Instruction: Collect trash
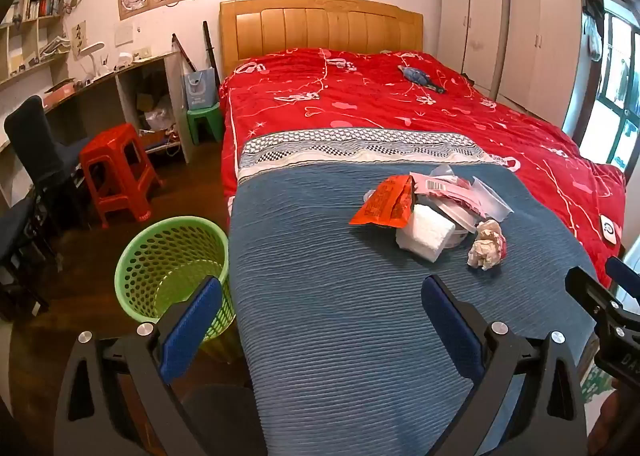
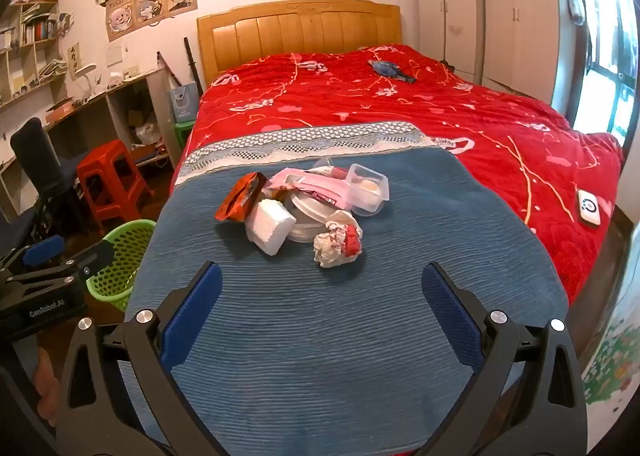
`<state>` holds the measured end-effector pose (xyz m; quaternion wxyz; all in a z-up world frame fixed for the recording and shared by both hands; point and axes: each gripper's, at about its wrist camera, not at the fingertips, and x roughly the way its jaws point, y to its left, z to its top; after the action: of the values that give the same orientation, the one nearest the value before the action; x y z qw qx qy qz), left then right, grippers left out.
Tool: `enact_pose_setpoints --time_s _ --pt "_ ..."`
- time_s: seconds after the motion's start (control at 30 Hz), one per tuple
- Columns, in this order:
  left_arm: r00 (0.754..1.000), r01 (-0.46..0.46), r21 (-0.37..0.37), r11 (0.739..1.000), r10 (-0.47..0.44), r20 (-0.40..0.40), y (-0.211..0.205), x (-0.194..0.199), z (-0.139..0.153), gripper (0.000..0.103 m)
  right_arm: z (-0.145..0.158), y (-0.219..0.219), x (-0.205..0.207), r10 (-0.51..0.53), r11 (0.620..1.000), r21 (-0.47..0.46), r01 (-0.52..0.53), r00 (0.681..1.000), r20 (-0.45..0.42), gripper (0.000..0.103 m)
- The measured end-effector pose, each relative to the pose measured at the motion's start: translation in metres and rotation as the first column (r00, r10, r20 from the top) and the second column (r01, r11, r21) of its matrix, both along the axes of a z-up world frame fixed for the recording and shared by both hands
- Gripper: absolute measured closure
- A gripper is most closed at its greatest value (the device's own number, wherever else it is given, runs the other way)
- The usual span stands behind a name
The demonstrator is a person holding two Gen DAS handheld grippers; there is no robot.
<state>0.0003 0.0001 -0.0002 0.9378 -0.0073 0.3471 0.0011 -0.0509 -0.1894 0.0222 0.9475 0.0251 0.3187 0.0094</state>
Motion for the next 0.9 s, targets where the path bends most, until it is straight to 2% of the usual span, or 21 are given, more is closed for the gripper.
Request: enact_pose_setpoints --time_s 0.9 --pt "1.000 -0.011 -0.002 1.000 0.011 -0.002 0.0045 -0.0007 -0.0042 0.006 -0.0012 -0.0022 0.0008 -0.001 1.000 0.006 0.001 1.000 -0.009 0.005"
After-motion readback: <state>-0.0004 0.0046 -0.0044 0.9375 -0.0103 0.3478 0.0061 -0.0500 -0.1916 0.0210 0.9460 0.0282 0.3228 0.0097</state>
